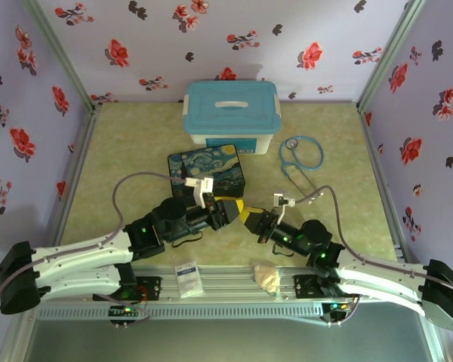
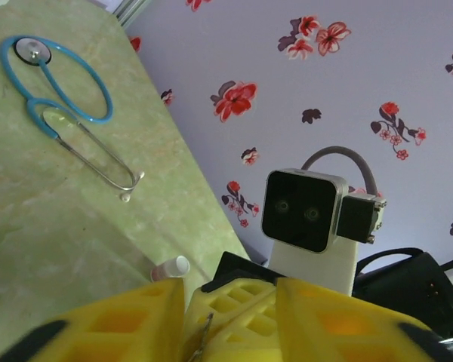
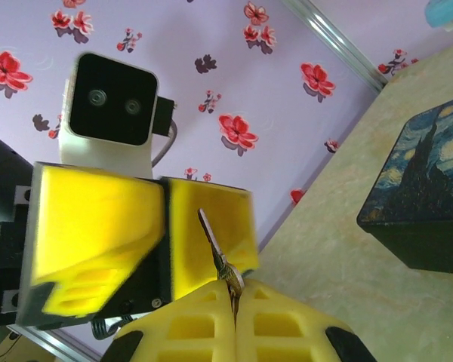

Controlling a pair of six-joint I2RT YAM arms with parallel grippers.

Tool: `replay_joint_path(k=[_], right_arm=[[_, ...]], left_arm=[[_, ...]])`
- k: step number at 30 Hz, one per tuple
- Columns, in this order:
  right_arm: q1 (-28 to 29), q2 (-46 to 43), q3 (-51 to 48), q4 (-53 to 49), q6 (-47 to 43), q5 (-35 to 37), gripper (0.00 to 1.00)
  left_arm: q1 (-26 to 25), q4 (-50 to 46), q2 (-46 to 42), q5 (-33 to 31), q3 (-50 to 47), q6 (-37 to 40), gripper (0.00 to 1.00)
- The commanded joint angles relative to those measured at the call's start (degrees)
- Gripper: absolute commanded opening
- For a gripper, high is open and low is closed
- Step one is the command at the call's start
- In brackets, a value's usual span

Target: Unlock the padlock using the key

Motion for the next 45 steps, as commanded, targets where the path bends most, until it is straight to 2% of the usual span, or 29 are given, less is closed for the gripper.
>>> replay_joint_path(k=[1, 8, 10, 11, 13, 15, 17, 20, 25, 31, 34, 43, 45], right_arm=[[-0.23, 1.2, 2.05, 2.24, 0.33, -1.06, 0.0], [-0.26, 2.68, 2.32, 2.67, 0.33, -0.89, 0.0], [-0.23, 2.59, 2.3, 2.59, 0.33, -0.84, 0.0], [-0.25, 2.56, 2.24, 2.52, 0.4, -0.61, 0.08], [-0.24, 2.08, 1.65, 2.76, 1.07, 0.85, 0.42], [-0.24, 1.97, 0.36, 6.14, 1.73, 2.01, 0.51], [-0.26, 2.46, -0.14, 9.18, 2.51, 2.97, 0.49], [-0.26, 4.47, 0.88, 11.56, 3.03, 0.65, 0.46], [-0.22, 6.69, 0.05, 15.67, 3.92, 0.47, 0.43], [-0.25, 6.36, 0.53, 12.81, 3.31, 0.71, 0.39], [-0.22, 7.02, 0.02, 16.01, 3.67, 0.06, 0.34], [-0.25, 9.17, -0.03, 19.63, 4.12, -0.91, 0.32], [-0.29, 9.24, 0.17, 19.31, 3.95, -0.8, 0.29]], left_arm=[[0.44, -1.09, -0.15, 0.54, 1.56, 2.01, 0.17], [0.47, -0.97, -0.46, -0.68, 0.59, 1.33, 0.01], [0.53, -1.01, -0.45, -0.74, 0.37, 1.2, 0.0], [0.56, -0.93, -0.45, -0.83, 0.21, 1.01, 0.0], [0.53, -0.02, -0.96, -1.6, -0.6, -0.05, 0.0], [0.71, 3.3, -1.65, -2.76, -2.69, -2.29, 0.0], [0.73, 8.97, -1.99, -3.41, -5.34, -5.16, 0.0], [0.82, 15.63, -1.77, -3.41, -7.74, -7.56, 0.0], [0.82, 17.3, -2.68, -3.26, -7.74, -7.74, 0.0], [1.04, 16.22, -4.85, -3.68, -8.05, -7.1, 0.0], [1.03, 16.34, -4.55, -3.58, -8.24, -7.23, 0.0], [0.82, 17.1, -2.57, -2.69, -7.59, -7.31, 0.0], [0.84, 17.27, -1.99, -2.19, -7.3, -7.47, 0.0]])
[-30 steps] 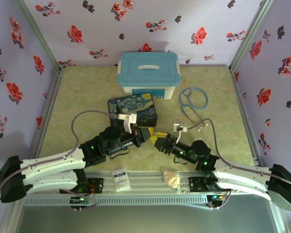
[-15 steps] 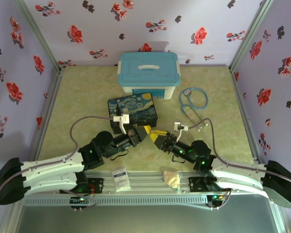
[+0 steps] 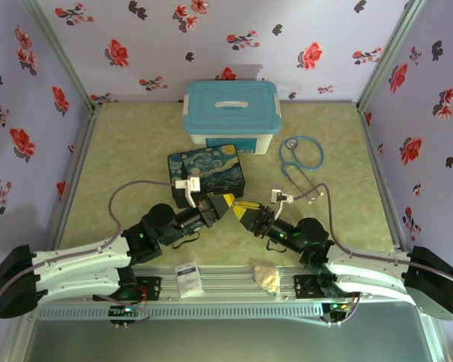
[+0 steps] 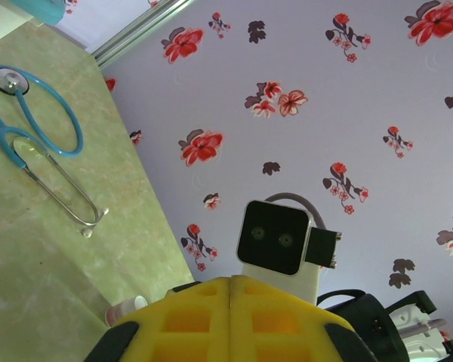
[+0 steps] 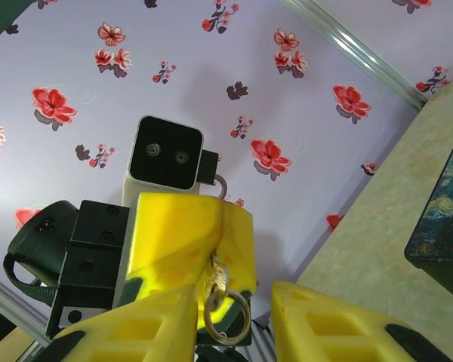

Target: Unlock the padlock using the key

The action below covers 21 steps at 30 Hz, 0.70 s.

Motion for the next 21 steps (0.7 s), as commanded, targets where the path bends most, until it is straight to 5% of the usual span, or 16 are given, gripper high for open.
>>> replay_joint_path(k=[1, 17, 21], right_arm=[[-0.26, 0.17, -0.27, 3.46, 0.3, -0.78, 0.29], [-0.2, -4.03, -2.02, 1.38, -0.57, 0.97, 0.0], [-0.19, -6.61, -1.9, -3.85, -1.17, 2.55, 0.0]], left_arm=[[0.11, 2.79, 0.82, 0.73, 0.25, -0.69, 0.0], [0.36, 4.65, 1.93, -0.28, -1.65, -2.1, 0.0], [0.75, 1.04, -0.45, -2.61, -1.43, -0.05, 0.53]])
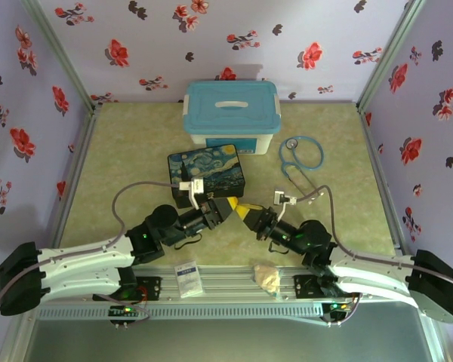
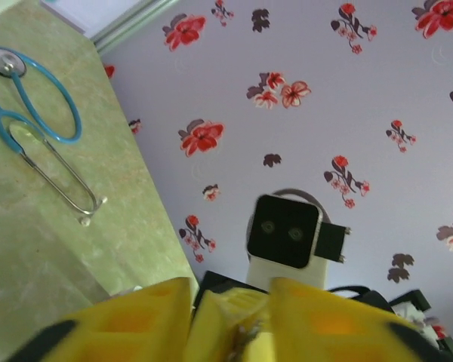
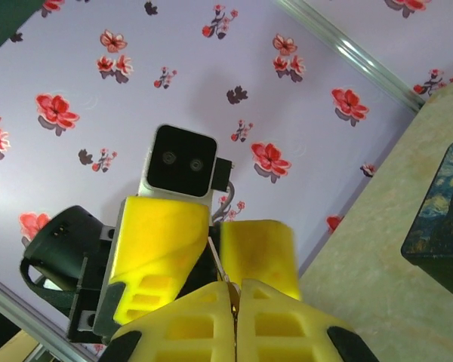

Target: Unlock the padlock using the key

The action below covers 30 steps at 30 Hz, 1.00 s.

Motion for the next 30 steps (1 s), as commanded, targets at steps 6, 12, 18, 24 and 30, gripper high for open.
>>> replay_joint_path(k=[6, 12, 18, 24, 30], right_arm=[[-0.27, -6.56, 2.09, -19.5, -2.86, 5.71, 0.0], [-0.29, -5.99, 5.24, -32.71, -4.45, 8.89, 0.0], [-0.28, -3.36, 5.76, -34.32, -4.15, 11.95, 0.0], [-0.37, -0.32, 6.62, -35.03, -3.83, 12.69, 0.0], [-0.38, -0.52, 5.89, -34.77, -3.28, 12.76, 0.0]], left_arm=[[2.79, -20.47, -9.14, -8.03, 2.61, 7.86, 0.82], [6.94, -29.92, -9.15, -8.06, -0.5, 7.05, 0.84], [11.33, -28.87, -0.89, -4.0, -3.75, 7.63, 0.81], [12.53, -27.38, 12.89, -4.22, -1.05, 13.14, 0.75], [13.61, -25.59, 22.05, -4.56, 2.39, 16.37, 0.67]])
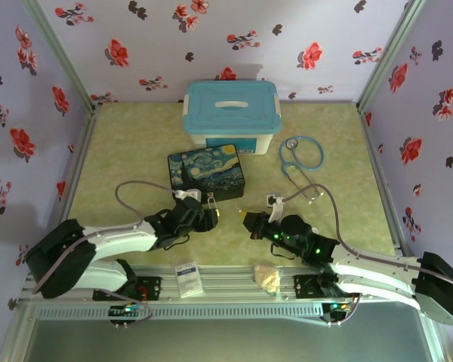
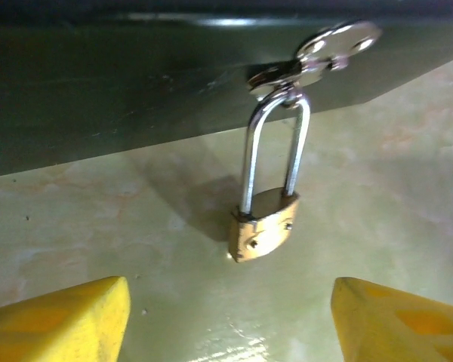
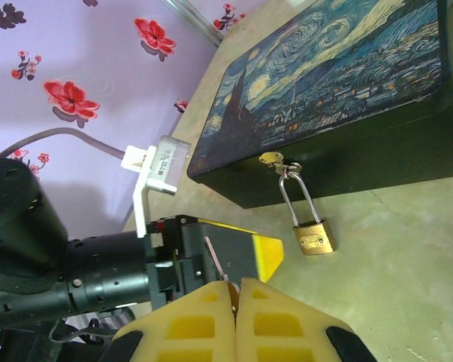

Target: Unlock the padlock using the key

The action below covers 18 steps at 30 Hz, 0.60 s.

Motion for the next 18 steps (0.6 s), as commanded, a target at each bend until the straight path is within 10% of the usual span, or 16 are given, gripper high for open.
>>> replay_joint_path(k=[1, 18], right_arm=[[-0.37, -0.38, 1.08, -0.2, -0.31, 1.6, 0.0], [-0.37, -4.33, -1.13, -2.42, 0.74, 2.54, 0.0]], left_arm=[[0.42, 2.44, 3.3, -0.27, 4.13, 4.06, 0.66], [0.25, 8.83, 13.44, 0.49, 5.26, 3.89, 0.43]])
